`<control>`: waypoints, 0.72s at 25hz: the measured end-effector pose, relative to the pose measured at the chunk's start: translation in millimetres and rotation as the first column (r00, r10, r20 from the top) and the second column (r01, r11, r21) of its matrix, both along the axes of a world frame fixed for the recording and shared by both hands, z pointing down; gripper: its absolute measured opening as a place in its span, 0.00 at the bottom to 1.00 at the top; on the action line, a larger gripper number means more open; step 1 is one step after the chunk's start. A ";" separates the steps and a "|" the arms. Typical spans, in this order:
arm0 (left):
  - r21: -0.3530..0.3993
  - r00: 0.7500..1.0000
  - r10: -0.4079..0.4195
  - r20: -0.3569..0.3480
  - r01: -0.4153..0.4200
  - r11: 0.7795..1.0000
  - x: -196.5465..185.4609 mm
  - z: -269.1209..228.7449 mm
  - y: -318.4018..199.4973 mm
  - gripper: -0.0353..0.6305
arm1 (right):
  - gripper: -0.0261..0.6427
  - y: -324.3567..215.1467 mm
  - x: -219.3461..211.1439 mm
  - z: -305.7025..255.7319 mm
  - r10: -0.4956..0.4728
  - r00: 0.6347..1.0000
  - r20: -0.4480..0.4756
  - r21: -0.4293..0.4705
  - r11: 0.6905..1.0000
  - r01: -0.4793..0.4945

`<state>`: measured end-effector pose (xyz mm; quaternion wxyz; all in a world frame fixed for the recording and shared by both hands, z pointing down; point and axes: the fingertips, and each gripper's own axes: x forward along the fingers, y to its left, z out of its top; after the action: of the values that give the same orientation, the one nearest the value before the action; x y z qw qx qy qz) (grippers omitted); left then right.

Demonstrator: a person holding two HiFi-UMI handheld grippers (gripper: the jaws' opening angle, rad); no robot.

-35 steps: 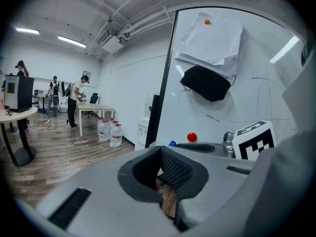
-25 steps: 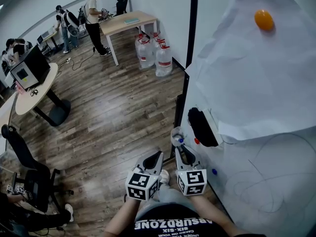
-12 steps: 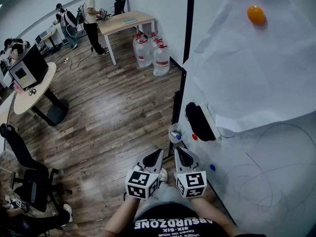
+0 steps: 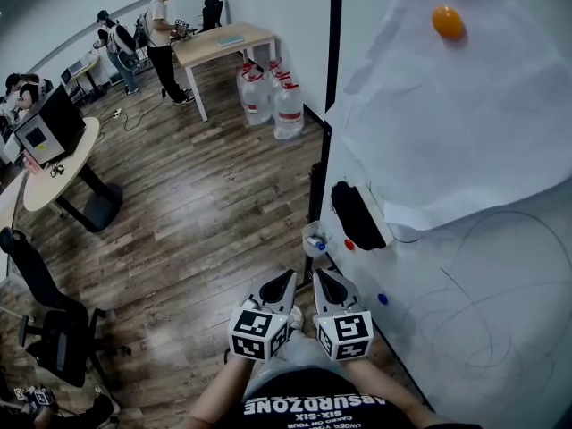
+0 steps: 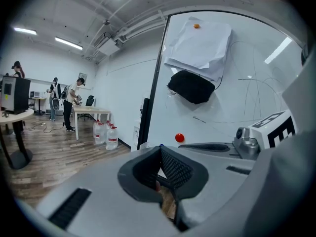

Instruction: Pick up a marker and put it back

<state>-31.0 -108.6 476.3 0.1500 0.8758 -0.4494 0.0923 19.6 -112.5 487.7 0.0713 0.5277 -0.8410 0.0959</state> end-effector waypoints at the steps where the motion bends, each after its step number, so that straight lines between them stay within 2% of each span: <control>1: 0.000 1.000 0.002 0.000 -0.002 1.000 0.3 0.0 0.7 0.06 | 0.03 0.6 0.0 -0.6 0.001 1.000 0.001 0.001 1.000 -0.001; 18: -0.005 1.000 -0.003 -0.004 0.003 1.000 -1.5 2.7 6.5 0.06 | 0.03 4.9 -1.6 -2.7 0.003 1.000 0.007 0.008 1.000 -0.003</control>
<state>-32.5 -102.1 479.0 0.1533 0.8748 -0.4503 0.0916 18.0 -107.6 484.9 0.0663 0.5290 -0.8408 0.0944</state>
